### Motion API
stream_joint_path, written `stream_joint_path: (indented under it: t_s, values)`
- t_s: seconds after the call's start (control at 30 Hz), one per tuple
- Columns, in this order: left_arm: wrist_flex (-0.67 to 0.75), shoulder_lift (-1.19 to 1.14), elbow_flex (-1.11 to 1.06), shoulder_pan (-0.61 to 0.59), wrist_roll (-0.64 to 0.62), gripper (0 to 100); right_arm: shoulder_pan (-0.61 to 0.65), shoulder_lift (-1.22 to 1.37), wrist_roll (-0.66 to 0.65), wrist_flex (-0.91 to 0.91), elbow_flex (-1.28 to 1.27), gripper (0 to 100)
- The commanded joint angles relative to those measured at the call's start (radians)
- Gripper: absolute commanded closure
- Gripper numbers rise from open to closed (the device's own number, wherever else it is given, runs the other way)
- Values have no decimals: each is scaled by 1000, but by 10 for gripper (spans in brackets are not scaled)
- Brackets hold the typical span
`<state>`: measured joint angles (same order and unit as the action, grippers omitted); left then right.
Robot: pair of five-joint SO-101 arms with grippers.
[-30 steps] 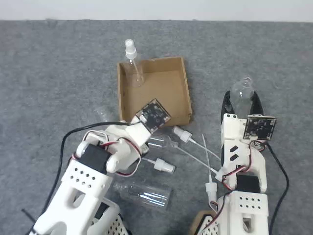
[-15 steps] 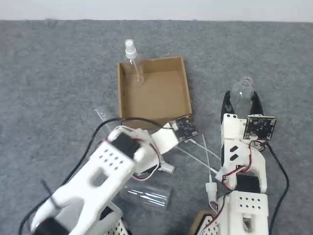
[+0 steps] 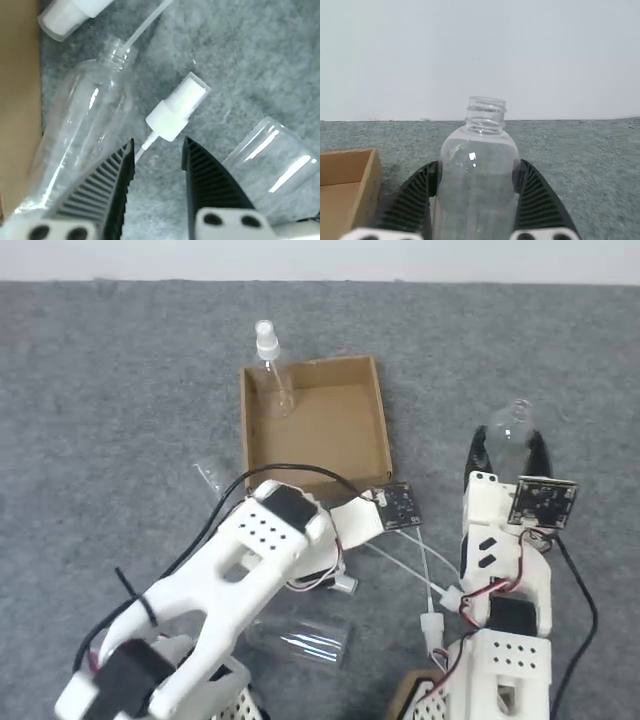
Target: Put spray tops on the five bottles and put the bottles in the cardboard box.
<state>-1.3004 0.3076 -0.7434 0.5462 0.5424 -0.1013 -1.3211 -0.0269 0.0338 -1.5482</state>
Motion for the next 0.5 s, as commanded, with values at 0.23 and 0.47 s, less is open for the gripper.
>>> stream_joint_path:
  t_s: [0.23, 0.47]
  values:
    - [12, -172, 147, 48, 60, 852, -21, -27, 8, -28, 26, 982]
    - [34, -247, 171, 127, 57, 852, -21, -27, 8, -28, 26, 982]
